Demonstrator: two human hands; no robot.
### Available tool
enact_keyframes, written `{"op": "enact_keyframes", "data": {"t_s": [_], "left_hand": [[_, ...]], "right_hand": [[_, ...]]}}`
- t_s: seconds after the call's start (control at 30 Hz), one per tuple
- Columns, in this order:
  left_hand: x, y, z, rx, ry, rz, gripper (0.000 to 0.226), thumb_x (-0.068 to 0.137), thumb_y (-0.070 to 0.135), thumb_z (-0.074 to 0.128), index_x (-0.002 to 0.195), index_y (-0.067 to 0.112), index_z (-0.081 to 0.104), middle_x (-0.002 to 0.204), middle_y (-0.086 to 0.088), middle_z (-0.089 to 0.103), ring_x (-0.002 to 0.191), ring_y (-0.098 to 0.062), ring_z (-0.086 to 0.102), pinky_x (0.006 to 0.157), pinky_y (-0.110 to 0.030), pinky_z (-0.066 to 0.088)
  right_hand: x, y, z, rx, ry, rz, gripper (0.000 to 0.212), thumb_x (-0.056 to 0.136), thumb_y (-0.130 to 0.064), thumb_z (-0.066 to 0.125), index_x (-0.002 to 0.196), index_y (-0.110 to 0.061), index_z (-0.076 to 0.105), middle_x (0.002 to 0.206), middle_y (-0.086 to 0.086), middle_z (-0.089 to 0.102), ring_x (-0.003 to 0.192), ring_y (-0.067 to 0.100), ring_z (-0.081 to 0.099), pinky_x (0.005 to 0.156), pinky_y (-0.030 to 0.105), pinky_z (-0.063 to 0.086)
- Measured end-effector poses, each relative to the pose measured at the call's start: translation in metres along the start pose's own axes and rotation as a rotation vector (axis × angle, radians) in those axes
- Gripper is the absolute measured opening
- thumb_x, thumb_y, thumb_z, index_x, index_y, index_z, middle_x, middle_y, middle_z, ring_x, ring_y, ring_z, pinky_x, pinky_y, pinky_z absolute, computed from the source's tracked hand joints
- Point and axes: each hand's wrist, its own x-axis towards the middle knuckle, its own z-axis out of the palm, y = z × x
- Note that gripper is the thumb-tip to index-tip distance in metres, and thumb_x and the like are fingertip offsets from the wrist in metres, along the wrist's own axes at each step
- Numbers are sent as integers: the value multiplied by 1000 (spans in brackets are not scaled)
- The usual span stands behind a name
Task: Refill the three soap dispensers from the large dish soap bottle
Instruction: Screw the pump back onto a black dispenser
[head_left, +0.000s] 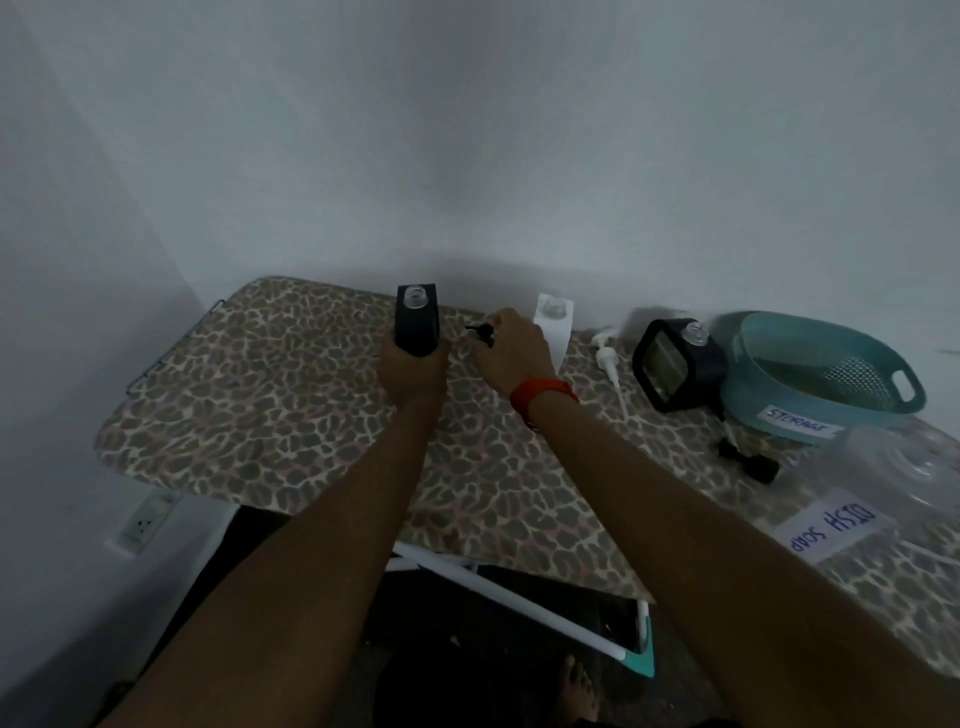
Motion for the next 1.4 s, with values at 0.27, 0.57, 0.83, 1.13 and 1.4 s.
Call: {"op": "enact_keyframes", "data": {"t_s": [0.27, 0.57, 0.83, 1.13, 1.4], "left_hand": [[-1, 4, -59, -87, -94, 187, 46, 82, 15, 84, 123, 2, 67, 113, -13, 71, 95, -19, 66, 76, -23, 59], [-16, 6, -116, -139, -294, 276, 43, 78, 7, 85, 116, 19, 67, 105, 1, 71, 92, -6, 70, 75, -19, 59], [-25, 14, -128, -209, -310, 282, 38, 78, 2, 84, 110, 17, 70, 100, -3, 74, 88, -2, 73, 74, -21, 60], [-51, 52, -154, -324, -438, 279, 38, 74, 7, 87, 101, 31, 75, 97, 9, 79, 96, -17, 75, 78, -37, 63], [-137, 90, -162, -264, -714, 296, 42, 63, 15, 90, 98, 34, 77, 100, 0, 79, 95, -20, 76, 81, -46, 63]], "right_hand": [[44, -22, 19, -191, -137, -36, 23, 100, -12, 49, 119, 1, 53, 121, 21, 58, 85, 26, 55, 62, 30, 46], [68, -4, 48, -535, -339, -83, 33, 105, -12, 40, 131, 0, 58, 132, 19, 62, 113, 33, 63, 94, 40, 54], [76, -5, 46, -500, -205, -121, 27, 101, -5, 44, 122, 2, 59, 120, 23, 65, 104, 38, 65, 83, 41, 53], [39, -70, -93, 360, 258, -103, 56, 74, -24, 89, 114, -4, 55, 99, 13, 70, 83, 18, 68, 69, 17, 54], [-98, -111, -222, 1081, 180, -310, 47, 81, -8, 83, 122, 2, 62, 98, 19, 76, 94, 33, 75, 87, 46, 61]]}}
